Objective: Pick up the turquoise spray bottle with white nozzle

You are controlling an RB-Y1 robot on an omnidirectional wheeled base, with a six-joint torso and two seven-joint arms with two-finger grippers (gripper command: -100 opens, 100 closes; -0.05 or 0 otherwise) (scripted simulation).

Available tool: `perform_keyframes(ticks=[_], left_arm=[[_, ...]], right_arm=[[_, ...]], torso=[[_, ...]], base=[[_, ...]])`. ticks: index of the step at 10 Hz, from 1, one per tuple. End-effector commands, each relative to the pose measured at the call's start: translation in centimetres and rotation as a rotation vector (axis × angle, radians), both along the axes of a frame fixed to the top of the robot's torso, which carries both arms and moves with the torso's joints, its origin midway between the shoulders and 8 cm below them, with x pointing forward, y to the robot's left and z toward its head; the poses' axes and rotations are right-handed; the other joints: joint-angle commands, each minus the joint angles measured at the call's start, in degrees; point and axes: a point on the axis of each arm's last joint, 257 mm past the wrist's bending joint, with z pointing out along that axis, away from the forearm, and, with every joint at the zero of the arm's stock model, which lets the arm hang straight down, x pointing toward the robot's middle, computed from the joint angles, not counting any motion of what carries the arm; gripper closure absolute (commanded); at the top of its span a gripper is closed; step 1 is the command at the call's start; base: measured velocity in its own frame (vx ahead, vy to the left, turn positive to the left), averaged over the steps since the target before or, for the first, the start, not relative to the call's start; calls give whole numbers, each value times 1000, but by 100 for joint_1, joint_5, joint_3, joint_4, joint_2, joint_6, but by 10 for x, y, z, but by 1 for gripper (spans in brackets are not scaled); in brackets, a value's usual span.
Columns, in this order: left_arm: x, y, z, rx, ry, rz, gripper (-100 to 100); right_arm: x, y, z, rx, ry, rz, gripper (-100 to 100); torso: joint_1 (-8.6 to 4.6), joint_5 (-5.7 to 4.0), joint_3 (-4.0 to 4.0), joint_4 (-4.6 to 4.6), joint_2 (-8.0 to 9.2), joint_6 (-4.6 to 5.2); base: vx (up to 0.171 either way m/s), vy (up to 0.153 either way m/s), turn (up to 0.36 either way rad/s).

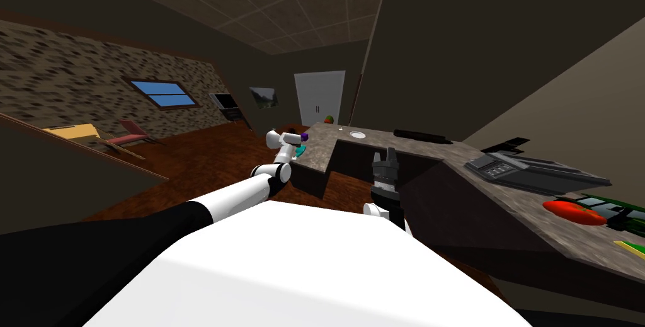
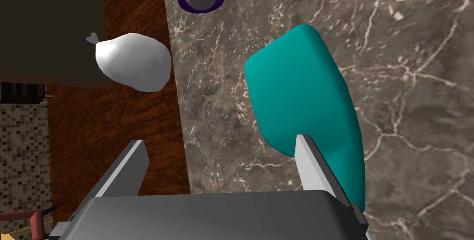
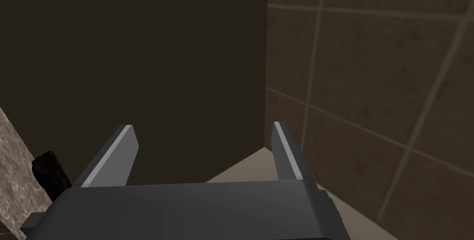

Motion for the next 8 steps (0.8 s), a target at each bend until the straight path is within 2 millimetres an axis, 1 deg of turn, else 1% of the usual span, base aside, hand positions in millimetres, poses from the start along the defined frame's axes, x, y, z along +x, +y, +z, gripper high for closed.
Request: perform_keyframes(ticks=[1, 2, 3, 5, 6, 7, 8], left_arm=[[-6, -4, -13, -26, 38, 18, -100], [-13, -12, -23, -63, 84, 46, -100], [-14, -12, -26, -64, 91, 46, -100], [-29, -27, -47, -119, 175, 91, -100], [-32, -27, -50, -125, 189, 99, -100], [-40, -35, -59, -148, 226, 122, -100], [-41, -35, -60, -148, 233, 124, -100]], right_arm=[[0, 0, 0, 0, 0, 0, 0], [0, 0, 0, 0, 0, 0, 0], [0, 0, 0, 0, 0, 0, 0], [0, 0, 0, 0, 0, 0, 0], [0, 0, 0, 0, 0, 0, 0], [0, 0, 0, 0, 0, 0, 0], [0, 0, 0, 0, 0, 0, 0]], torso=[[0, 0, 0, 0, 0, 0], [1, 1, 0, 0, 1, -1], [2, 1, 0, 0, 0, -1], [2, 1, 0, 0, 0, -1], [3, 1, -2, -1, -3, 0], [3, 1, -1, -1, -2, -1], [4, 1, -1, 0, -2, -1]], base=[[15, 3, 20], [20, 6, 52], [16, 4, 16], [21, 7, 42], [22, 8, 18], [23, 8, 42], [17, 5, 21]])
